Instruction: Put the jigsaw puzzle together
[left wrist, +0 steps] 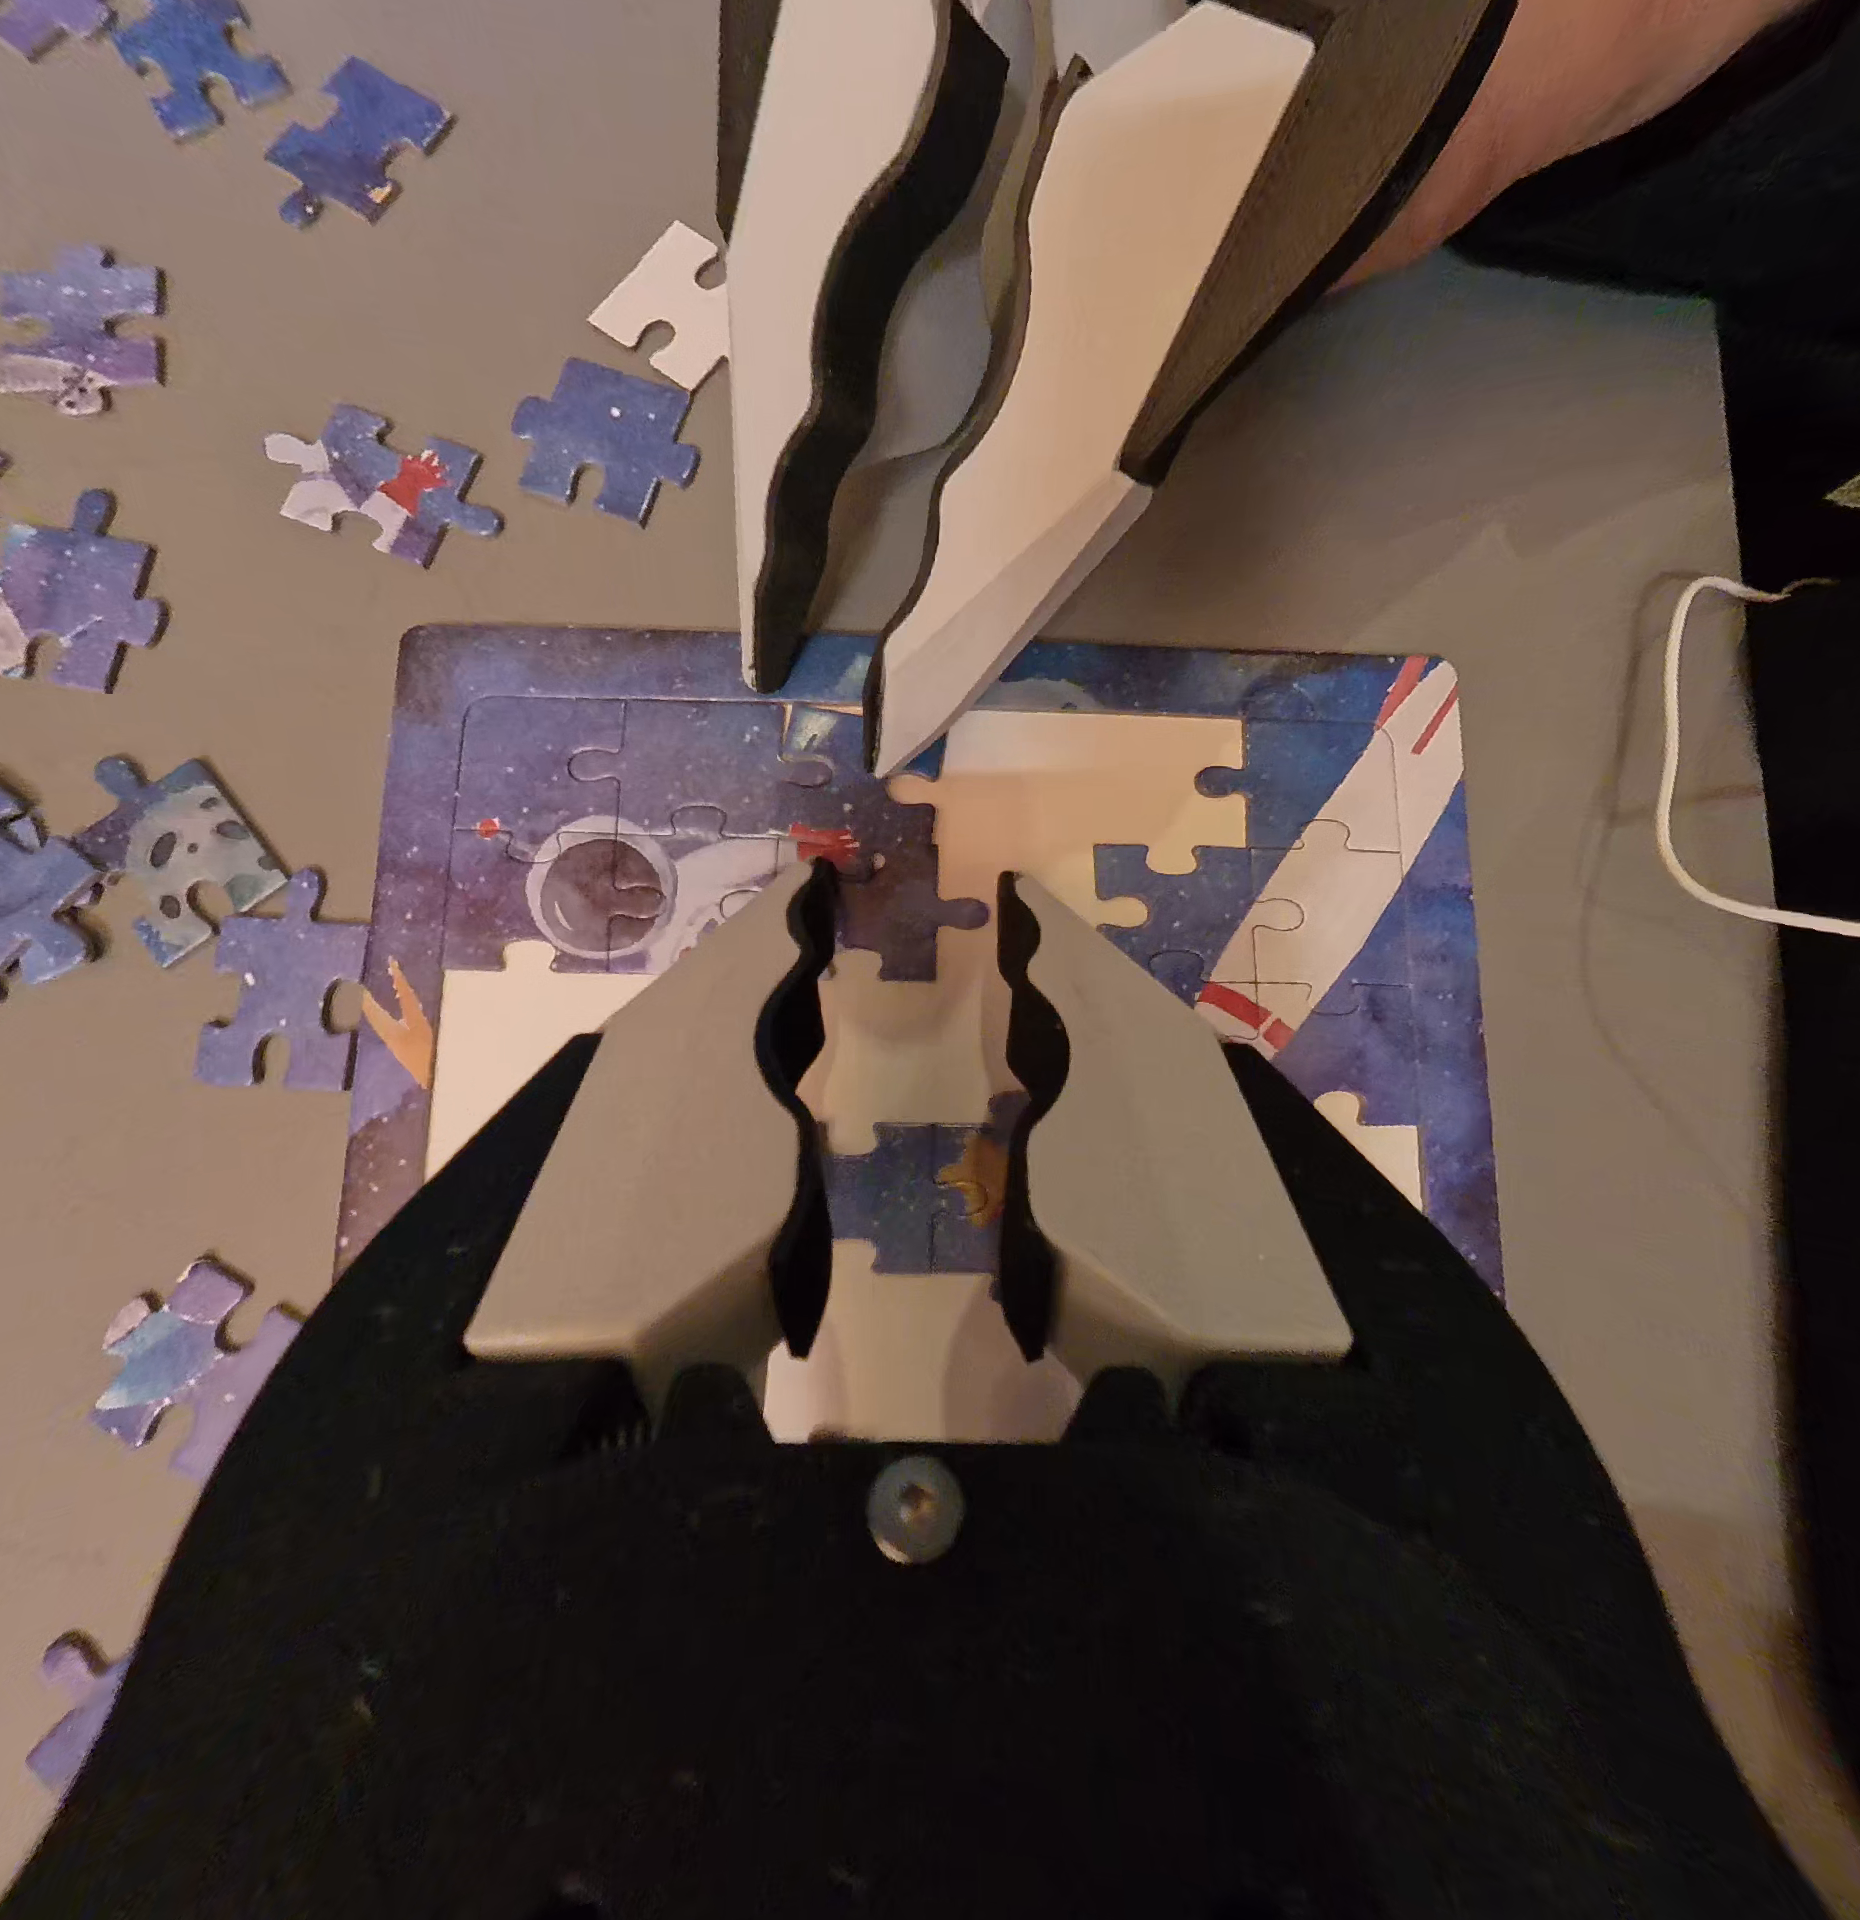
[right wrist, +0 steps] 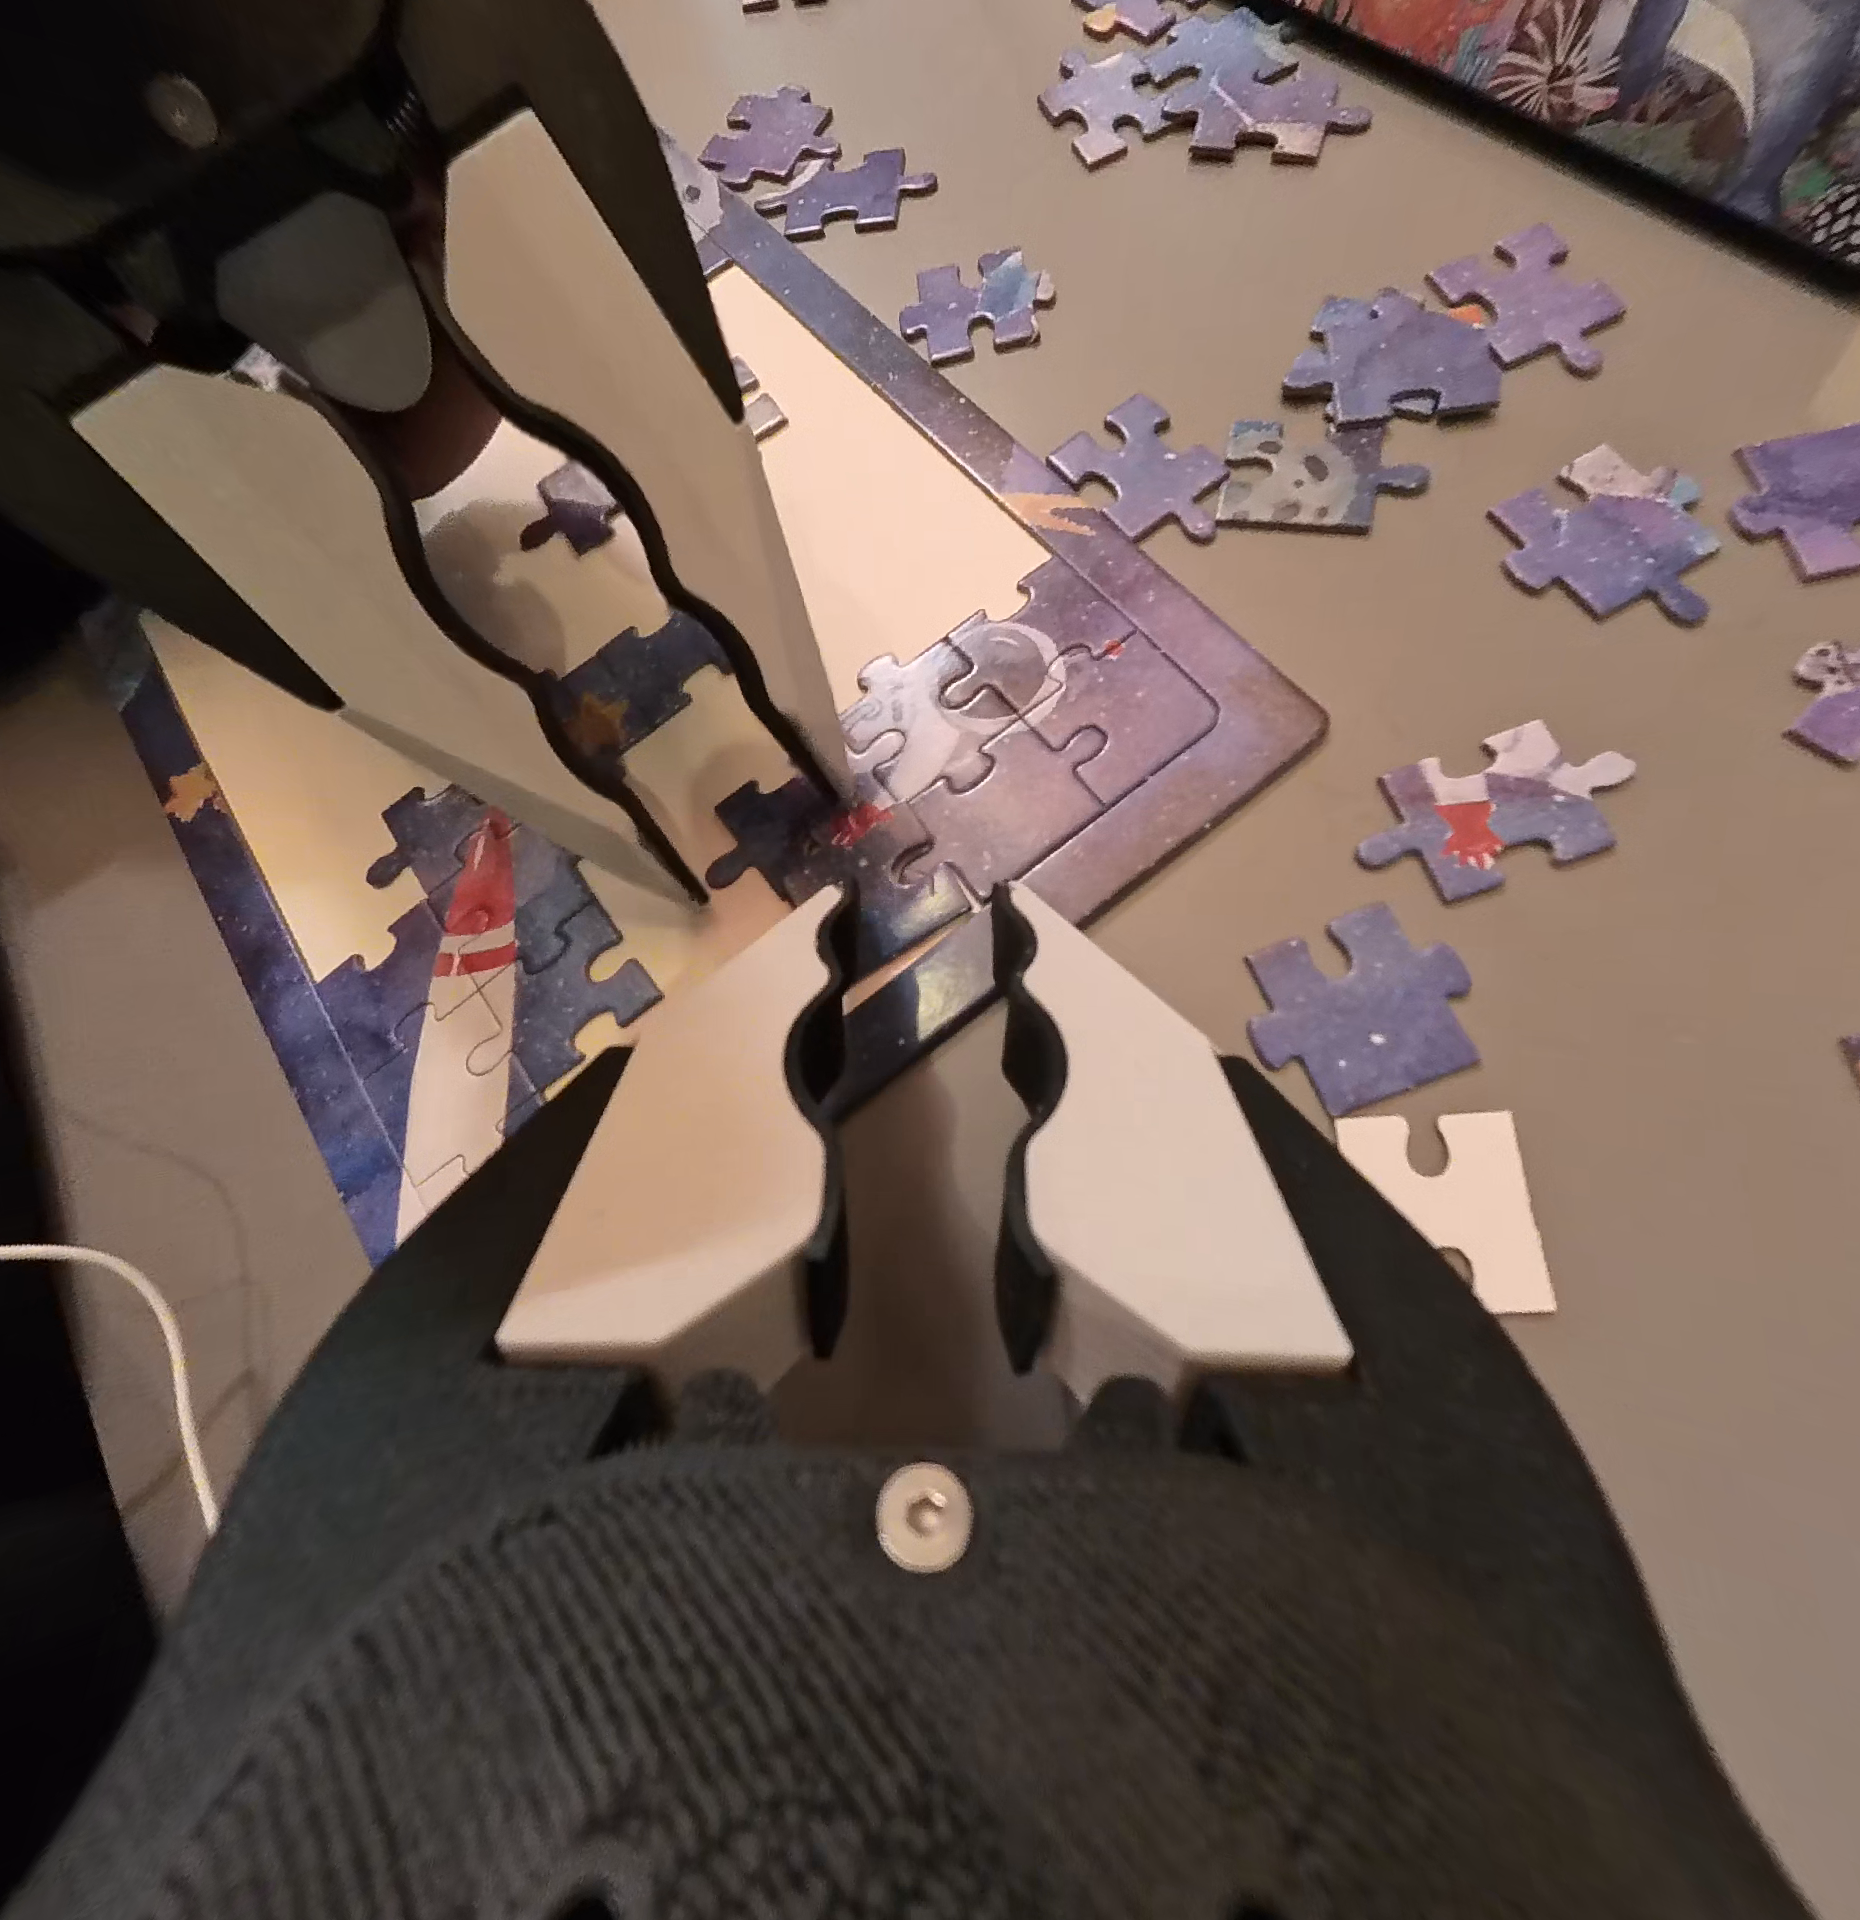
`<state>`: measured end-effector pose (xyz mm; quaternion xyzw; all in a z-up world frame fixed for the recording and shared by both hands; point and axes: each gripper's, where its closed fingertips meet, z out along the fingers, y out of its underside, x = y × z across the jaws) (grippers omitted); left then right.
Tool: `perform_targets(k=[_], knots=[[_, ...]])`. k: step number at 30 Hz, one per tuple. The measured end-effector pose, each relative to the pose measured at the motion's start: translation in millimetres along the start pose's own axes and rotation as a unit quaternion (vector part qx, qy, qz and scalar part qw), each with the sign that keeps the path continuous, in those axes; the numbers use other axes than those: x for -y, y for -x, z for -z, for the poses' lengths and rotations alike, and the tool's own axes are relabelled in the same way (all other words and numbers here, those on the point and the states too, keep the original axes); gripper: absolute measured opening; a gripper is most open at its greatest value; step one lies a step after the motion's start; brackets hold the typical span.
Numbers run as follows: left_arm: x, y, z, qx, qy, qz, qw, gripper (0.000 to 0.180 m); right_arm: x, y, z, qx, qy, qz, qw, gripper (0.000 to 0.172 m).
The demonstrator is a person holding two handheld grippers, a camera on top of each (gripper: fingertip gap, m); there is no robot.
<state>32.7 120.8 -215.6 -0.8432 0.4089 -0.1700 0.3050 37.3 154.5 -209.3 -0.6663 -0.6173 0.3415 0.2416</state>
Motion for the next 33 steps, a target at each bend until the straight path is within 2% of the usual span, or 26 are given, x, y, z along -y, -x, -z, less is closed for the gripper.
perform_targets(k=[18, 20, 25, 33], knots=[[7.5, -2.7, -1.2, 0.008, -0.011, -0.009, 1.0, 0.031, 2.8, -3.9, 1.2, -0.009, -0.005, 0.006, 1.0, 0.021], [8.5, -3.0, -3.0, 0.008, -0.012, -0.01, 1.0, 0.033, 3.3, -3.1, 2.6, -0.006, -0.008, 0.006, 1.0, 0.019], [6.9, -4.2, -7.9, 0.008, -0.002, -0.014, 1.0, 0.034, 3.5, 0.9, 4.9, 0.007, -0.011, 0.011, 1.0, 0.0], [4.9, -4.0, -8.1, 0.009, 0.001, -0.009, 1.0, 0.034, -2.7, 1.8, -1.2, 0.009, 0.01, 0.023, 1.0, 0.0]])
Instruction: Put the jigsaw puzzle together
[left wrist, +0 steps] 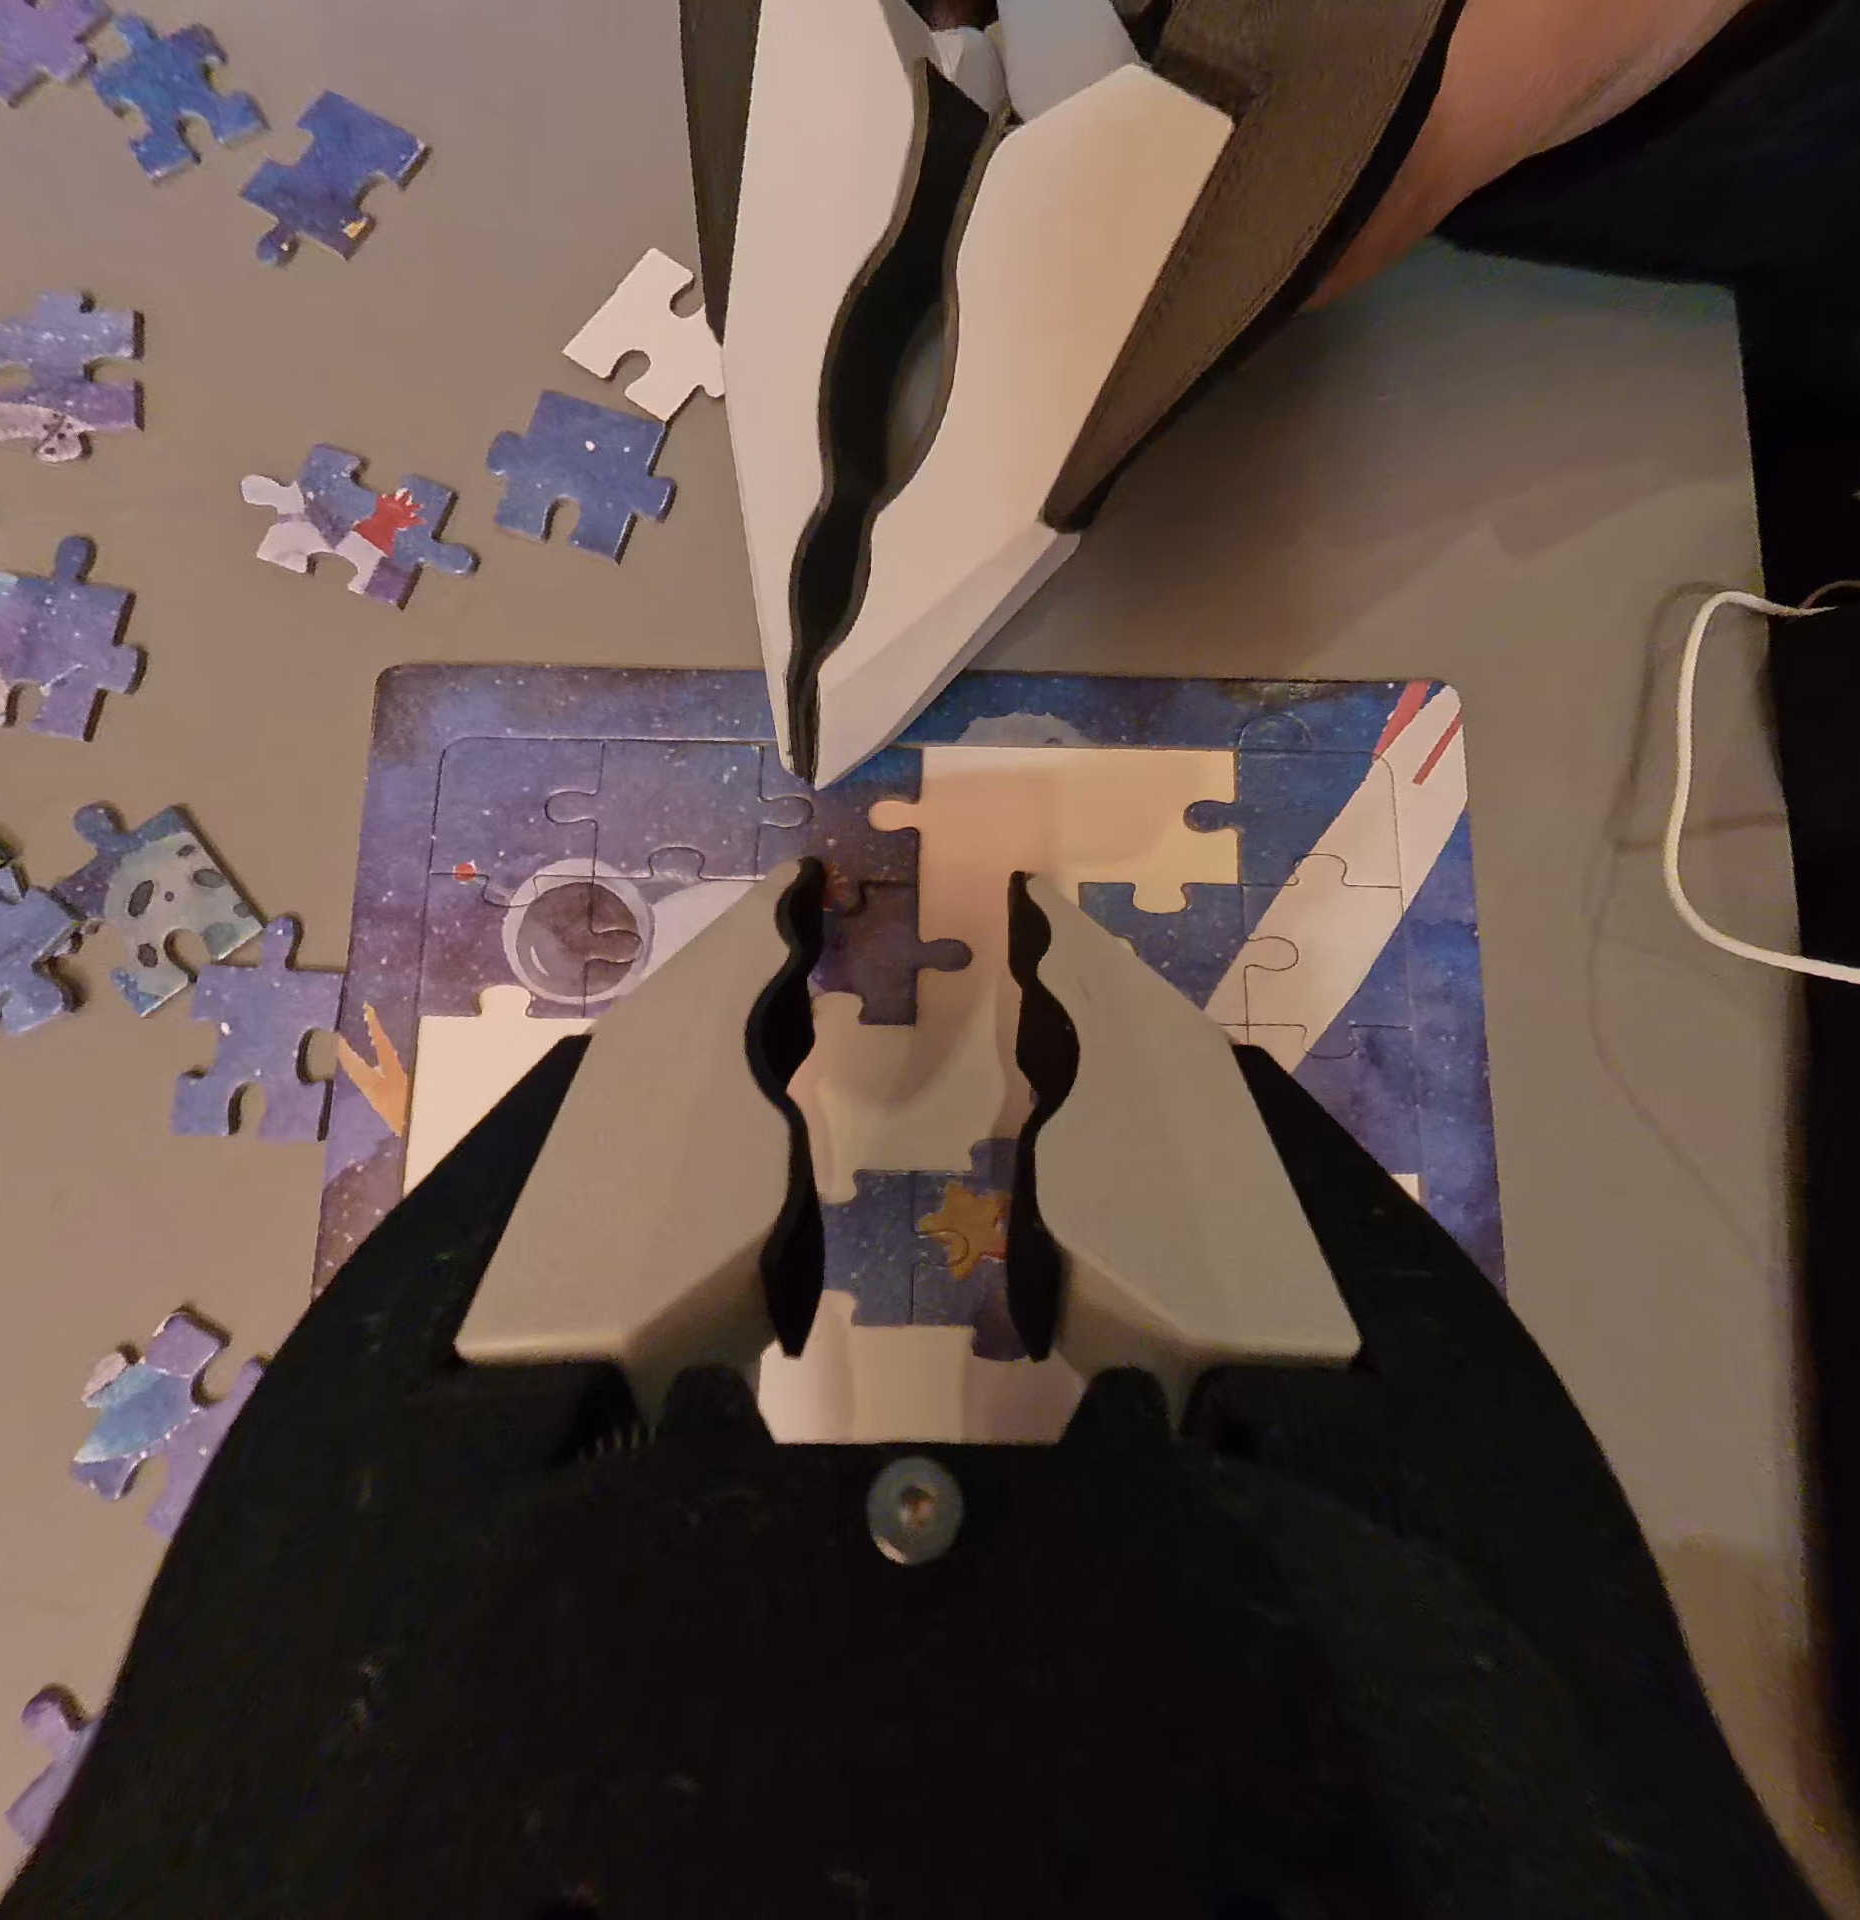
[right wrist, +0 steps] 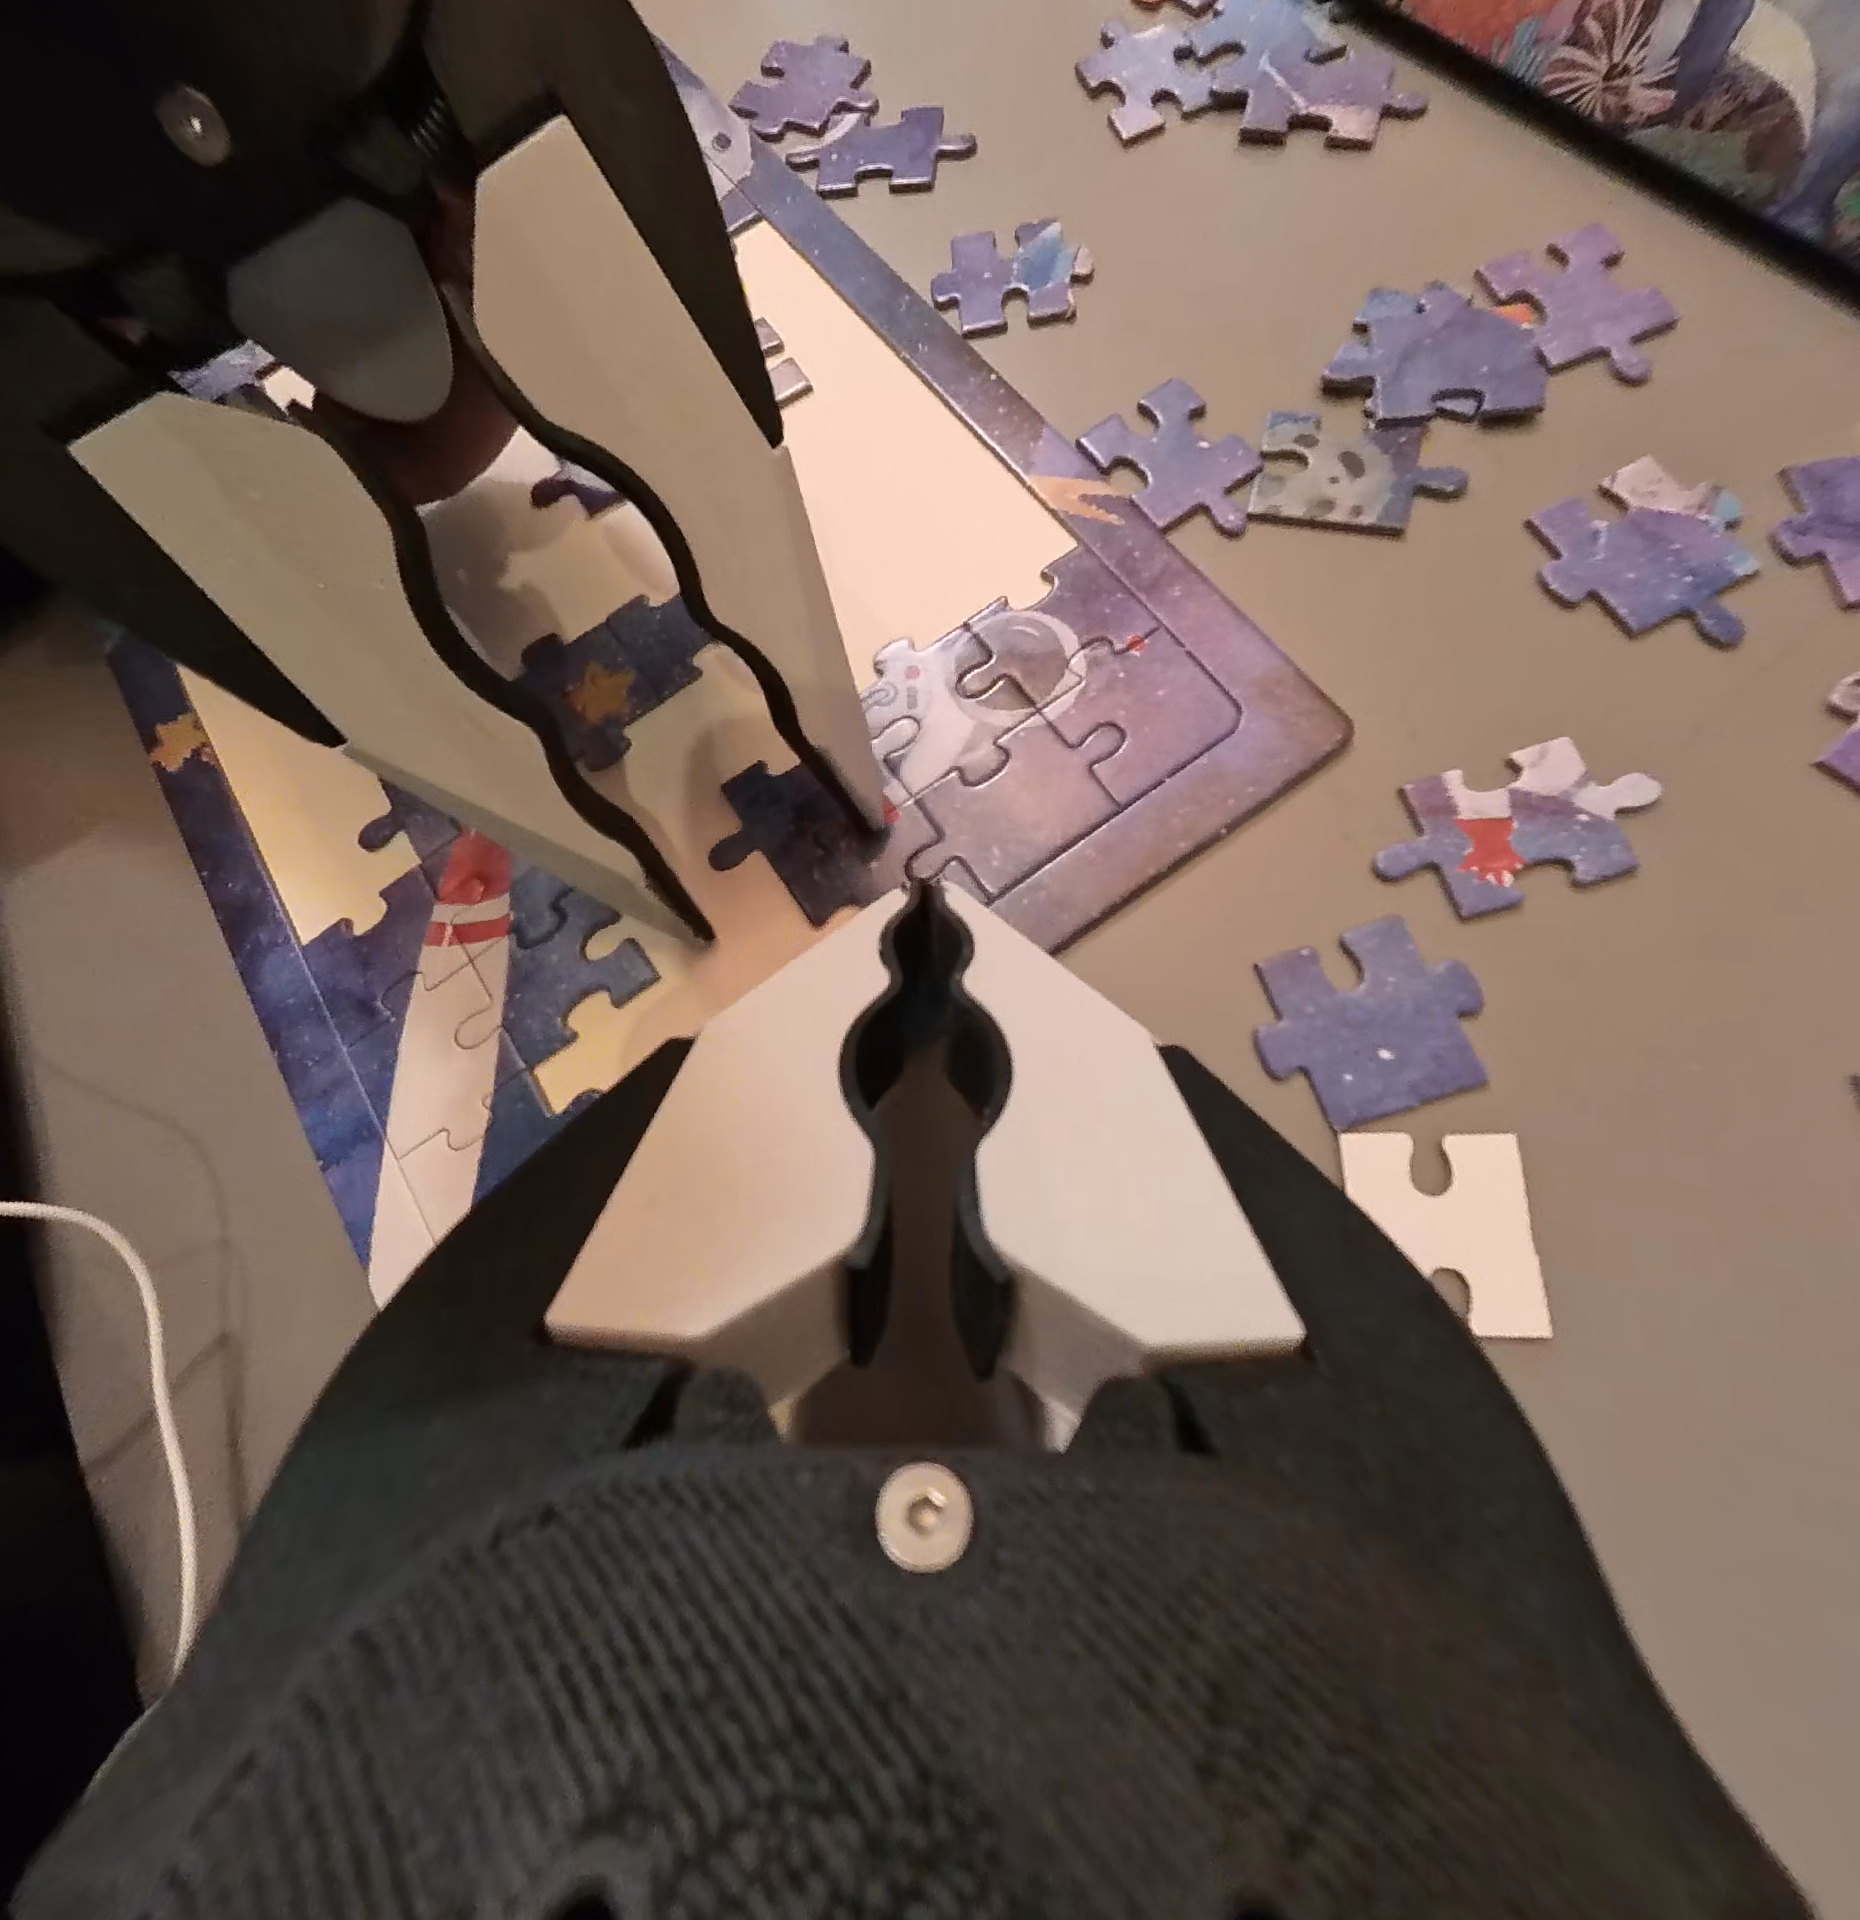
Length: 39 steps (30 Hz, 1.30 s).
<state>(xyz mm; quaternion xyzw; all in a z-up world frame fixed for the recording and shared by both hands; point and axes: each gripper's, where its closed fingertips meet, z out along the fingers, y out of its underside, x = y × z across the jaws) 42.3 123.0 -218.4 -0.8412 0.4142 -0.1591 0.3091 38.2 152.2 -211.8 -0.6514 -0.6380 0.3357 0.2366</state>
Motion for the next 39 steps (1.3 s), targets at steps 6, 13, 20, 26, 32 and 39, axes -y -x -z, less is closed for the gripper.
perform_targets(k=[6, 13, 20, 26, 32, 39], knots=[[0.9, -0.3, -1.0, -0.003, -0.003, 0.003, 1.0, 0.034, 1.2, 0.3, 1.1, 0.002, -0.001, 0.0, 1.0, 0.0], [1.3, 9.6, 8.4, 0.018, -0.018, 0.015, 1.0, 0.034, 6.4, -0.3, 5.3, 0.004, -0.02, -0.003, 1.0, 0.0], [-14.4, 38.9, 36.8, 0.085, -0.04, 0.063, 0.994, 0.033, 19.5, -6.2, 27.6, 0.008, -0.085, -0.033, 0.996, 0.0], [-31.1, 75.9, 63.9, 0.178, -0.048, 0.109, 0.977, 0.03, 20.2, -7.1, 23.0, -0.015, -0.075, -0.015, 0.997, 0.0], [-52.0, 126.8, 91.5, 0.264, -0.025, 0.142, 0.954, 0.03, 33.7, -6.9, 16.1, -0.032, -0.069, 0.021, 0.997, 0.003], [-61.8, 213.8, 97.9, 0.312, 0.034, 0.137, 0.94, 0.005, 40.0, -6.6, 10.2, -0.043, -0.077, 0.034, 0.996, 0.004]])
